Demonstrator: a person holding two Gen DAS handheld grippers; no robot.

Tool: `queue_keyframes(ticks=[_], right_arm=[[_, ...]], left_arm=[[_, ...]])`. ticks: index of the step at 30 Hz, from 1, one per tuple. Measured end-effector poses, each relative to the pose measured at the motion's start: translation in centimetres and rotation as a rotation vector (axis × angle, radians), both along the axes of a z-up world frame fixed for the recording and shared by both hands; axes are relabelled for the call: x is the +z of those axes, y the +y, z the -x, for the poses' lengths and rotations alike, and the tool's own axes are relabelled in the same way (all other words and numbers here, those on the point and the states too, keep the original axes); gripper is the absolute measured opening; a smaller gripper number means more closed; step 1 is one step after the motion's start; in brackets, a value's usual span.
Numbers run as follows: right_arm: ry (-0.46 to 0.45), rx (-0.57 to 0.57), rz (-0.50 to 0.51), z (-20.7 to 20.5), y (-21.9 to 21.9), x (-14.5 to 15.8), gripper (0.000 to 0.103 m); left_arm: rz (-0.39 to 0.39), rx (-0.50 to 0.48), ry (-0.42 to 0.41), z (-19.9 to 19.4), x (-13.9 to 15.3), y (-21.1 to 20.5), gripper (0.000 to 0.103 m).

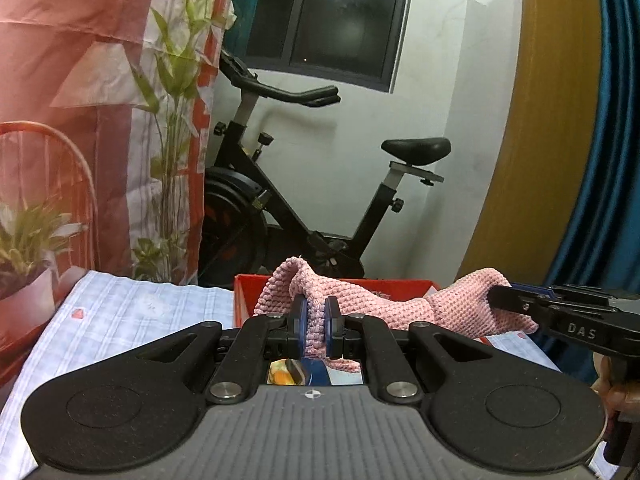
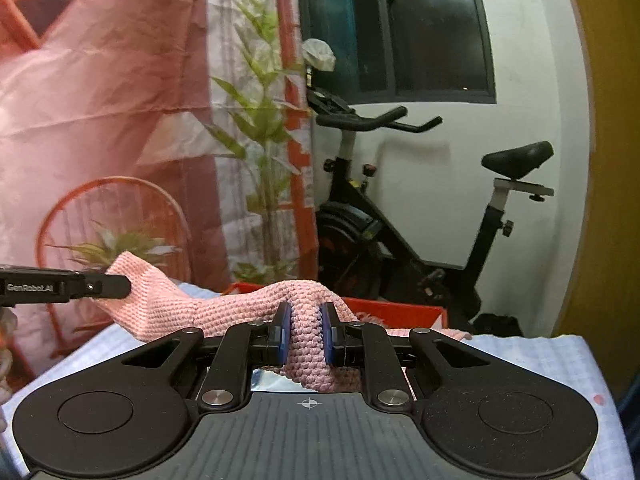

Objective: Organize soft objects
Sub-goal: 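Lift the pink cloth over the red box and lower it inside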

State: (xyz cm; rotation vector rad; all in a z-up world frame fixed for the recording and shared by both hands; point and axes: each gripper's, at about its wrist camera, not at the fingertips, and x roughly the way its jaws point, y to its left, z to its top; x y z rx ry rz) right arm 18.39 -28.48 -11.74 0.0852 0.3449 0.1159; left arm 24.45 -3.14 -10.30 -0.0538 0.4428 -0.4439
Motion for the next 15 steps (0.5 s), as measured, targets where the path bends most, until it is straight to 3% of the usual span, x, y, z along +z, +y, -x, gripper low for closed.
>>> queue_keyframes(ticks=[5, 15], right_arm=[[0.048, -0.037, 0.045, -3.4, -0.5, -1.4, 0.015], [0.230, -0.008, 0.102, -7.2, 0.8, -7.6, 0.015]], left_arm=[[-0.058, -0.031, 0.080, -2.8, -1.9, -2.1, 0.010], [-0.171, -0.074, 0.210, -5.9, -6.7, -4.1, 0.010]])
